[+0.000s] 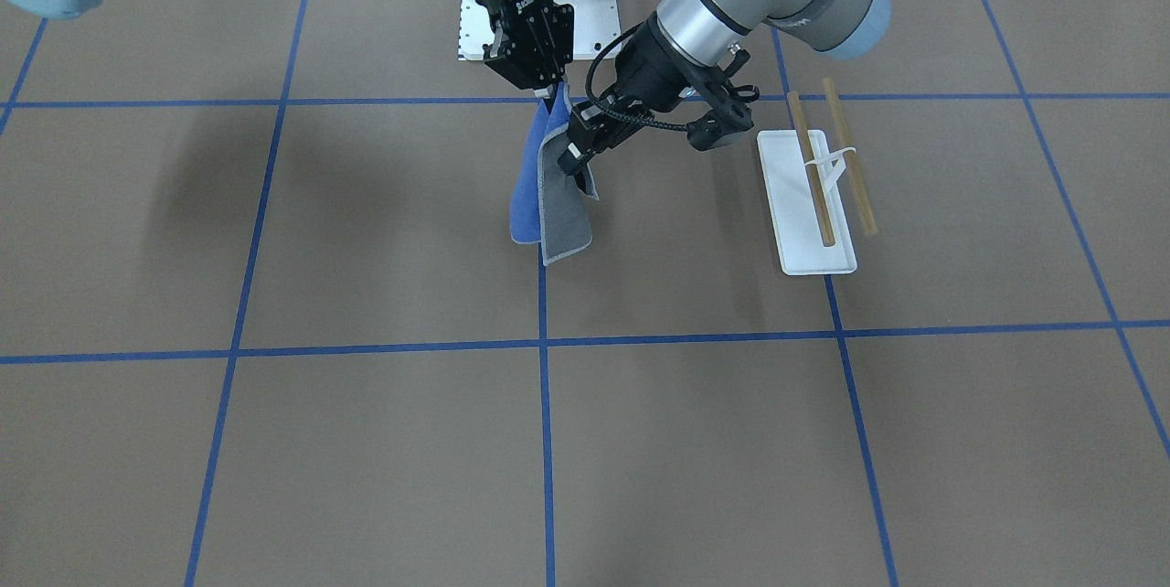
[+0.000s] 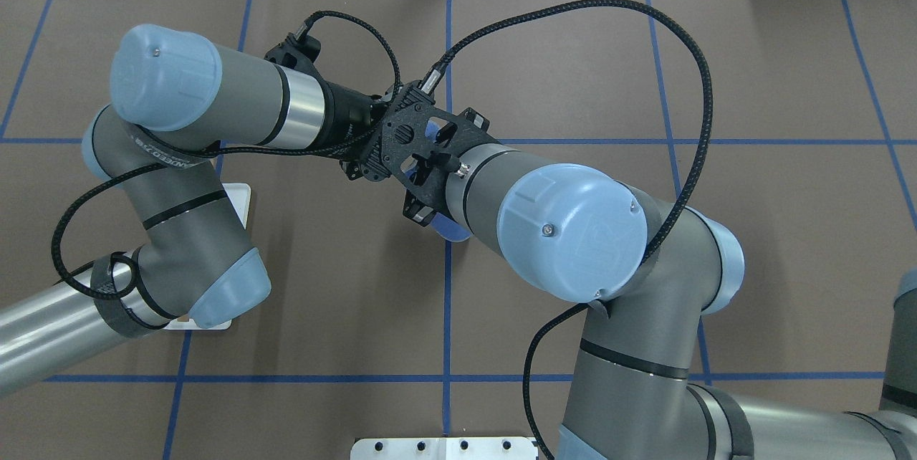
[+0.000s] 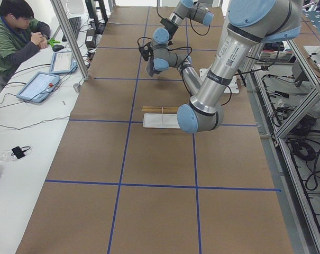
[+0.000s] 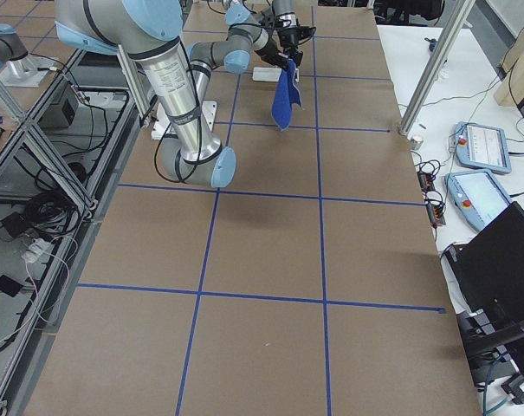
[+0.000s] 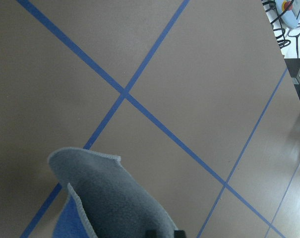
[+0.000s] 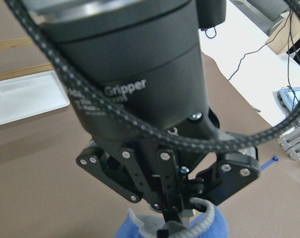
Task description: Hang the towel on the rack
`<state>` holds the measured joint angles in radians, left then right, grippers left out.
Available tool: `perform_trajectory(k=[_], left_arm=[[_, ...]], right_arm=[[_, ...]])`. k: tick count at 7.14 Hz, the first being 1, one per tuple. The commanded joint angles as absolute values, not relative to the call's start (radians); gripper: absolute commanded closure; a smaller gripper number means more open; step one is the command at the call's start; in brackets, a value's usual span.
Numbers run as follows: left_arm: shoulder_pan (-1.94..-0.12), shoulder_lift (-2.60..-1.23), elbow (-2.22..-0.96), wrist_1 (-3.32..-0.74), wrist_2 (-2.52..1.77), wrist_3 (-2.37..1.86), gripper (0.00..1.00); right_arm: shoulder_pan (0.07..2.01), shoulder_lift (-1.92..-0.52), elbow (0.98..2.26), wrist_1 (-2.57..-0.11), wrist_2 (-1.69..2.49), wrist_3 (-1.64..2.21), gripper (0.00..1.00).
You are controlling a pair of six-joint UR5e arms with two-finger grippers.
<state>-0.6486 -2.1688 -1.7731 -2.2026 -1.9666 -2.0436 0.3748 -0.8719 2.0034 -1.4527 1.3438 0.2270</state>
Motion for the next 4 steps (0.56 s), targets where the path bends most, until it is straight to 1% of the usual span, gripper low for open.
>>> perform_trajectory(k=[1, 2, 3, 4], left_arm=[[-0.649, -2.168, -1.775, -2.203, -1.967, -2.051, 1.0], [-0.652, -2.169, -1.776, -2.204, -1.965, -2.054, 1.0], [-0.656, -2.168, -1.776, -2.204, -1.965, -2.052, 1.0], [-0.667, -2.168, -1.776, -2.203, -1.965, -2.052, 1.0]], right_arm=[[0.377, -0.871, 2.003, -1.453, 1.344, 0.229, 1.0], [0.379, -0.874, 2.003, -1.433, 1.342, 0.232, 1.0], [0.379, -0.885, 2.003, -1.433, 1.342, 0.239, 0.68], [0.379, -0.893, 2.011, -1.431, 1.342, 0.338, 0.01]])
